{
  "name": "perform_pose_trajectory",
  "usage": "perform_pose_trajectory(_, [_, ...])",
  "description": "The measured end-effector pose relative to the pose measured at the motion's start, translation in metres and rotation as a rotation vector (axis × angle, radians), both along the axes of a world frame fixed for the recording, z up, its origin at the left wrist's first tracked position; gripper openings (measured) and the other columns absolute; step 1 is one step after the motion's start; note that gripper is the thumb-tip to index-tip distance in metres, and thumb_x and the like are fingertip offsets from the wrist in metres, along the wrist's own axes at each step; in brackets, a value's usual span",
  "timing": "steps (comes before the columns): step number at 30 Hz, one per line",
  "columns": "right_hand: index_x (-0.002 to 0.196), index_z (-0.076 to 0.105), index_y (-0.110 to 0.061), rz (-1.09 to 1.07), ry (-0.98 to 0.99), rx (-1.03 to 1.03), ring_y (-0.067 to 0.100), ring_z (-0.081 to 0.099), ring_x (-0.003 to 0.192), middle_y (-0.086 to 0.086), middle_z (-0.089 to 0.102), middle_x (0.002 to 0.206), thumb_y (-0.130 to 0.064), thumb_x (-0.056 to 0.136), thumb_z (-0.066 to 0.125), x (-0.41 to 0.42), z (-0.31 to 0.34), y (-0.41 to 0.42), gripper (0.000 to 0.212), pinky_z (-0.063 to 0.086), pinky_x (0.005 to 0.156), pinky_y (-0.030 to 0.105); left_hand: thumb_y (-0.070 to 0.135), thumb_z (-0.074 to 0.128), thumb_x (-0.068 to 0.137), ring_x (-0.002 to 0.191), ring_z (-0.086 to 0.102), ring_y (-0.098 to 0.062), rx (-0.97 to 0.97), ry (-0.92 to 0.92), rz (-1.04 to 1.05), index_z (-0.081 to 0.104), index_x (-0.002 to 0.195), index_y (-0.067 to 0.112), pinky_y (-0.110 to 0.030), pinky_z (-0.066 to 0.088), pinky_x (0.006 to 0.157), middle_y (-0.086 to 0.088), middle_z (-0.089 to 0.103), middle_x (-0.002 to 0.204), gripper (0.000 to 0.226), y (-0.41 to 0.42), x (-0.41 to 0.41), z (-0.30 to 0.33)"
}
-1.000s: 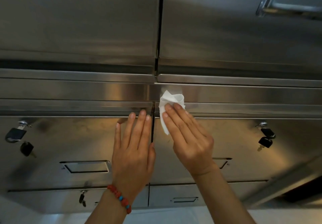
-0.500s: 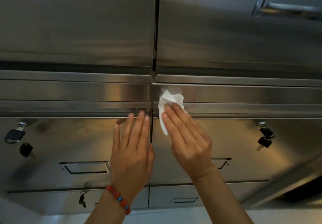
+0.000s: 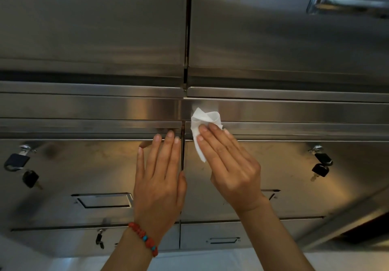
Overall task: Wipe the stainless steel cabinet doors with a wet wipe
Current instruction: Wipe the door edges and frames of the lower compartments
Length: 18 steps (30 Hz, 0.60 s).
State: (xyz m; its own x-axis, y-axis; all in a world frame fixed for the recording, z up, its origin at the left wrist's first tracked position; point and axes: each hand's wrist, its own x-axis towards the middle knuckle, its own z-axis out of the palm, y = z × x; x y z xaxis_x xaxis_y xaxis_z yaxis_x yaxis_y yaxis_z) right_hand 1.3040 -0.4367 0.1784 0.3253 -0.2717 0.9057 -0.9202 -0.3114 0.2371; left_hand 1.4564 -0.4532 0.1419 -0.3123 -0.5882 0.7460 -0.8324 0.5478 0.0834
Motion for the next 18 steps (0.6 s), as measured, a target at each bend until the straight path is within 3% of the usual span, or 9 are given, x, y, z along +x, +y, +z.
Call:
perform_pose_trajectory(10, [0.11,0.069,-0.002,0.0,-0.03,-0.018,0.022,0.058,0.116,0.013,0.063,0.119,0.003,0.094,0.049,0.005,-0.001,-0.002,0.026,0.05,0.094,0.036,0.019,0.039,0.087,0.136,0.026,-0.03,-0.002,0.019,-0.004,0.035,0.137,0.001,-0.055,0.024,0.108,-0.016,0.034,0.144,0.053,0.002,-0.001,0.002])
perform_pose_trajectory(18, [0.109,0.068,-0.001,-0.08,-0.091,-0.041,0.022,0.059,0.114,0.013,0.063,0.118,0.003,0.089,0.06,-0.01,-0.005,0.007,0.022,0.052,0.092,0.038,0.019,0.042,0.085,0.137,0.025,-0.031,0.003,-0.008,-0.005,0.033,0.139,0.0,-0.055,0.022,0.109,-0.016,0.029,0.147,0.058,0.008,-0.005,0.003])
